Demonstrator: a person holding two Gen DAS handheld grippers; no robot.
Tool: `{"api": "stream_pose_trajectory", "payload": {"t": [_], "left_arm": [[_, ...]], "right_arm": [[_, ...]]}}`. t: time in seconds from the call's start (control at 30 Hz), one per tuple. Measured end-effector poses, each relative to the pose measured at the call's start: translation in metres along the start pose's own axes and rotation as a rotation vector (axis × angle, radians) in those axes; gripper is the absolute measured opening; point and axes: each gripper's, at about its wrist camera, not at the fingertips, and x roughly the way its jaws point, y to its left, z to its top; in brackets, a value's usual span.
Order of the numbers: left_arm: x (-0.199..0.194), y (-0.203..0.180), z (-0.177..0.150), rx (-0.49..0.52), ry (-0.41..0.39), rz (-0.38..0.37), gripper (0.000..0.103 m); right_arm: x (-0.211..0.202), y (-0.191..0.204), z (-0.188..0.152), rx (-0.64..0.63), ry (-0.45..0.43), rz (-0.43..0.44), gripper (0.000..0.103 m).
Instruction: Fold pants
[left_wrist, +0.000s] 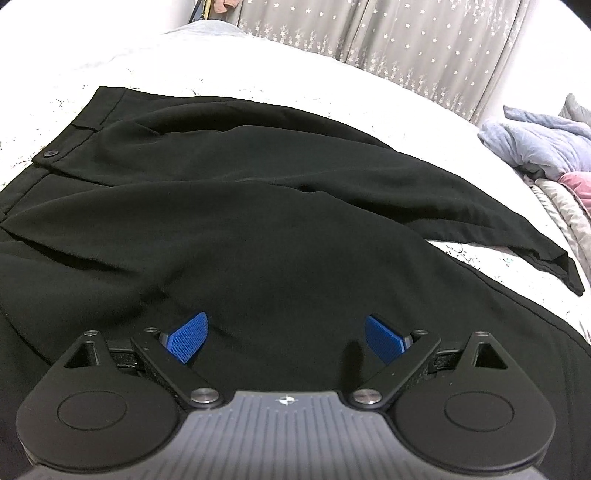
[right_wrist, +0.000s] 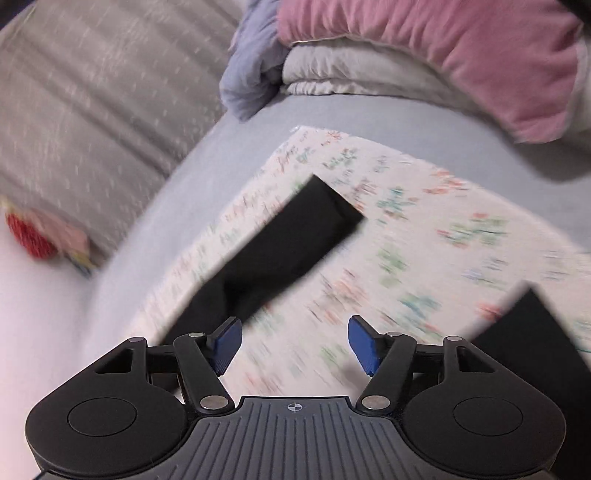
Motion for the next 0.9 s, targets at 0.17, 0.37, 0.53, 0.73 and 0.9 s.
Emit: {"api": "stream_pose_trajectory", "payload": {"t": [0.17,0.37,0.53,0.73,0.9], "left_arm": [[0.002,0.002,0.001,0.021,0.004,-0.004,0.100],[0.005,-0.001,0.002,0.040,0.012,-0.008,0.102],[0.006,-0.006,-0.001,0.079,0.007,0.013,0.102],[0.007,-0.003,0.000,0.066,0.000,0.004,0.102],[0.005,-0.004,-0.002,0.074,-0.005,0.009,0.102]], "right_arm": [[0.048,-0.013,0.025,0.157,-0.054,-0.068,0.045],[0.086,-0.017,0.044,0.101,-0.076,-0.165,0.016],[0.089,0.005,0.039,-0.068,-0.111,-0.240,0.003],[0.066,0.079,0.073,-0.280,-0.163,-0.225,0.003],[-0.014,0.159,0.085,-0.460,-0.303,0.025,0.003]]}}
